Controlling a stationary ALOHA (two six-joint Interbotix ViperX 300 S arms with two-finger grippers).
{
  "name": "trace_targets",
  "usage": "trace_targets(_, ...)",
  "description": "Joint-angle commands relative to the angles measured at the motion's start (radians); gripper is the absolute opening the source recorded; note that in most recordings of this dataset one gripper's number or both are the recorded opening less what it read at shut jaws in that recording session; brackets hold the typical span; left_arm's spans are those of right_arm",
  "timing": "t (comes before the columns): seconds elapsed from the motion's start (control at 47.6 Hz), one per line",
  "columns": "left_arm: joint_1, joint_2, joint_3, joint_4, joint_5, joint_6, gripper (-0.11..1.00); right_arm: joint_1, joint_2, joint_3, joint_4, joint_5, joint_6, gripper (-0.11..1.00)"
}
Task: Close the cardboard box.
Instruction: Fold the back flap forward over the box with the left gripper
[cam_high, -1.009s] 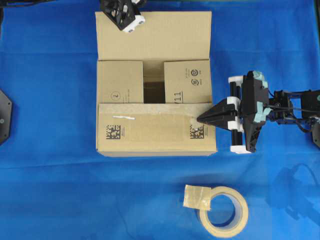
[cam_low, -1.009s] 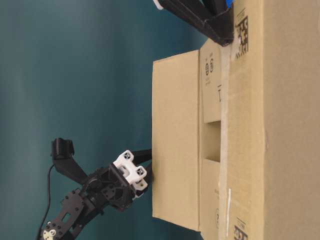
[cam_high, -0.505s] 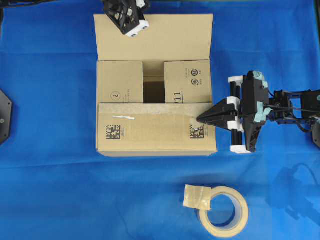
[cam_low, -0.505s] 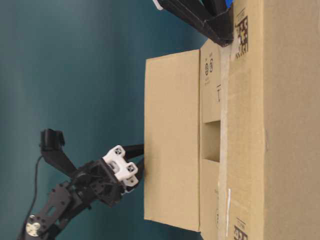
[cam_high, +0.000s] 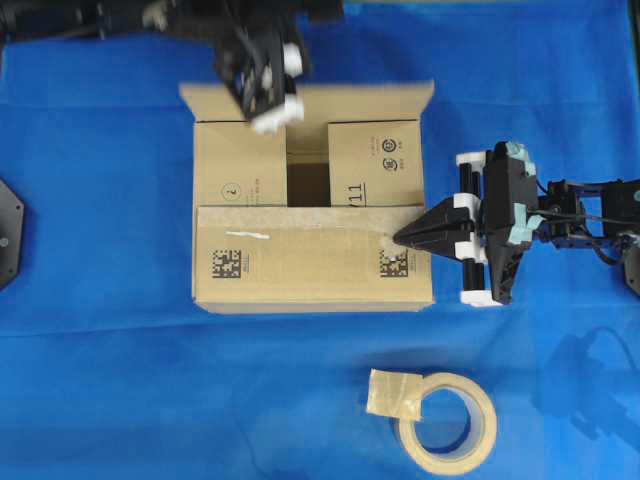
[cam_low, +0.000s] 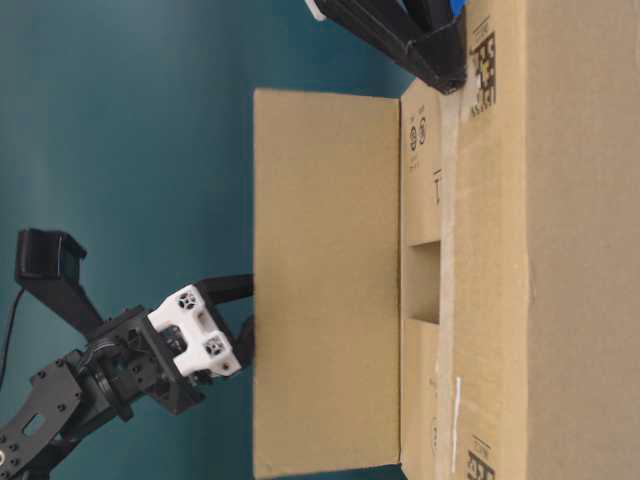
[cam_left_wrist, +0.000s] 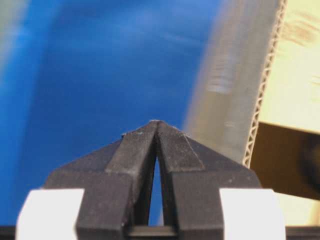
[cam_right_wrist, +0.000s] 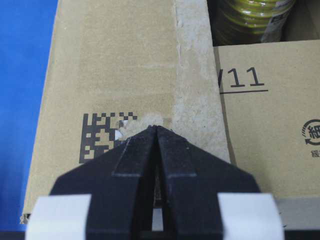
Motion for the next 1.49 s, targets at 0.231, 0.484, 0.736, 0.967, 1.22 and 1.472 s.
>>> trace_targets(0.231, -0.109, -0.041, 0.032, -0.002, -0.008, -0.067, 0.00, -0.009, -0.003, -0.009, -0.002, -0.006, -0.003, 0.00)
trace_targets(0.484, -0.149, -0.067, 0.133, -0.002, -0.117, -0.124, 0.00, -0.011, -0.003, -0.009, -0.003, -0.009, -0.003, 0.00)
trace_targets(0.736, -0.170, -0.072, 0.259, -0.002, -0.261, -0.187, 0.00, -0.017, -0.003, -0.009, -0.003, -0.015, -0.003, 0.00)
trace_targets(0.967, -0.175, -0.078, 0.336, -0.002, -0.351, -0.229, 0.00, -0.046, -0.003, -0.012, -0.003, -0.025, -0.003, 0.00)
trace_targets(1.22, -0.176, -0.086, 0.350, -0.002, -0.380, -0.235, 0.00, -0.080, -0.003, -0.014, -0.002, -0.034, -0.003, 0.00)
trace_targets(1.472, -0.181, -0.086, 0.350, -0.002, -0.380, -0.235, 0.00, -0.121, -0.003, -0.009, -0.002, -0.034, -0.003, 0.00)
